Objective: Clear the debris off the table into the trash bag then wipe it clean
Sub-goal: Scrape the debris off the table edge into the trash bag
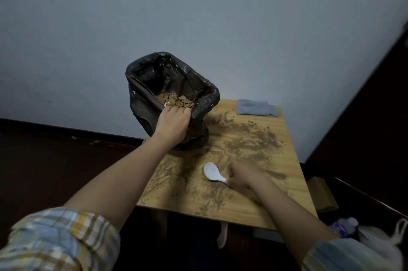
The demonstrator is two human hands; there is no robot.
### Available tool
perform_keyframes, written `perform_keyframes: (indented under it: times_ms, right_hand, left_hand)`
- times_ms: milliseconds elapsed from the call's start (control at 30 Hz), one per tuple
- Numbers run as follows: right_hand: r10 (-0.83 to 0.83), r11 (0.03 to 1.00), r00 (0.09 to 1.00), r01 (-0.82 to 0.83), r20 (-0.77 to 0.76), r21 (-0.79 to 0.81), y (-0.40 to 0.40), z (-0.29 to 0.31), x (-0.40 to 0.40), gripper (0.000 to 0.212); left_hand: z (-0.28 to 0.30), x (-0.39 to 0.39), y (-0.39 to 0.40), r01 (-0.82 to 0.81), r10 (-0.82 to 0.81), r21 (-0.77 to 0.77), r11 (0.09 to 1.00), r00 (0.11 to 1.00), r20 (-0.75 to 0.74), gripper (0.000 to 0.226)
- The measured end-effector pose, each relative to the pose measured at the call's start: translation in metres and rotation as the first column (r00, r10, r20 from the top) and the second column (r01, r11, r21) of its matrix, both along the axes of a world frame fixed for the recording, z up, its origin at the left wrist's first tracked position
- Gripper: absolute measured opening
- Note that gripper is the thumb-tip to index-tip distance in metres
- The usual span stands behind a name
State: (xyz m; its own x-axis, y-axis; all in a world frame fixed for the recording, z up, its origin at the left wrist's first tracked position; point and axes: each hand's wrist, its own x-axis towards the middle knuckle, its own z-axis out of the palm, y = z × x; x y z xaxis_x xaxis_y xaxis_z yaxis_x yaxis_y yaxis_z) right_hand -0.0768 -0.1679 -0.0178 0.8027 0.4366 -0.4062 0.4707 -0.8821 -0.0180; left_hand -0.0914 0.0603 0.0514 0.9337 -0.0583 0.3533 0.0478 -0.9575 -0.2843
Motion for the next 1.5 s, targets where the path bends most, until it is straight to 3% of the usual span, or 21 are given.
perform_keyframes:
  times_ms: [167, 600, 1000, 1167, 1333, 1500]
  right_hand:
    - [0.001, 0.999, 0.998, 0.002, 0.063, -0.046, -0.001, -0.012, -0.011, 0.028]
    - [0.0, 0.999, 0.991, 0.007, 0.131, -0.048, 0.013, -0.013, -0.009, 0.018]
    - [-0.233, 0.971, 0.937, 0.21, 0.259, 0.112, 0.041, 0.021, 0.067, 0.023]
    - [-0.359, 0.928, 0.904, 0.32, 0.231, 0.193, 0.062, 0.026, 0.11, 0.022]
    - [-0.43, 0.902, 0.877, 0.411, 0.216, 0.131, 0.078, 0.017, 0.151, 0.027]
    - [-0.391, 0.915, 0.887, 0.403, 0.246, 0.002, 0.086, 0.01, 0.18, 0.029]
  left_hand:
    - [-0.004, -0.022, 0.002, 0.007, -0.006, 0.015, 1.0, 1.0, -0.027, 0.017]
    - [-0.007, -0.03, 0.007, 0.013, -0.012, 0.021, 1.0, 0.999, -0.03, 0.017]
    - [0.001, 0.01, 0.039, 0.026, -0.025, 0.04, 0.999, 1.0, -0.009, 0.022]
    - [0.003, 0.033, 0.071, 0.048, -0.047, 0.049, 0.998, 0.999, -0.018, 0.021]
    - [-0.008, 0.062, 0.101, 0.059, -0.054, 0.075, 0.995, 0.997, -0.061, 0.021]
    - [-0.017, 0.089, 0.114, 0.073, -0.067, 0.061, 0.995, 0.993, -0.094, 0.019]
